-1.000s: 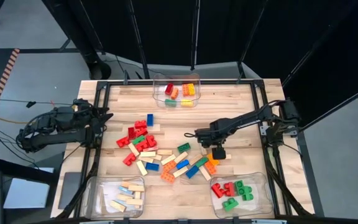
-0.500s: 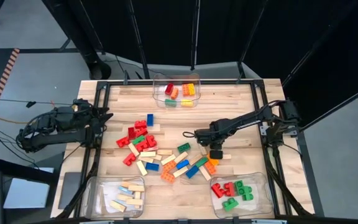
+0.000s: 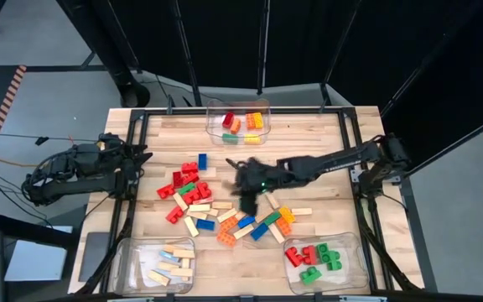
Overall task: Sort blocks by size
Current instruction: Put the white block into the bottom left transparent bin
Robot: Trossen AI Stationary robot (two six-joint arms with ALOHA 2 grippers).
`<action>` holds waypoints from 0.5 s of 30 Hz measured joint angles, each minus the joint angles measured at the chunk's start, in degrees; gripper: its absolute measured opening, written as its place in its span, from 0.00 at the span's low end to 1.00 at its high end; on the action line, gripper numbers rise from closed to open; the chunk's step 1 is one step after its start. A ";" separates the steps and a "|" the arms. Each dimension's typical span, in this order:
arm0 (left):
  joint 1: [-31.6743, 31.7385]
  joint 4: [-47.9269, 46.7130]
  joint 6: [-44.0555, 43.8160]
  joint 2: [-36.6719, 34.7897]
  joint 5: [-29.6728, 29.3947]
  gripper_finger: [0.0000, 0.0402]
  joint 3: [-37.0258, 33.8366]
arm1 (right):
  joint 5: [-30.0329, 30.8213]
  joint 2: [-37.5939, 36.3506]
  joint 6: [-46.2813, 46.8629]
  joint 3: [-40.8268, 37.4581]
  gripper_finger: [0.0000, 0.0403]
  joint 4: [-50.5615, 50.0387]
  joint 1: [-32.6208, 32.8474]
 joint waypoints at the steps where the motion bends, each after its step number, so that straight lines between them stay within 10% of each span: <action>1: -0.01 -0.03 0.00 0.01 0.00 0.61 0.00 | -0.08 1.00 -0.81 0.95 0.29 3.95 0.75; 15: 0.00 -0.10 -0.13 0.01 -0.07 0.61 0.00 | -10.92 29.77 -9.48 38.44 0.29 9.54 5.32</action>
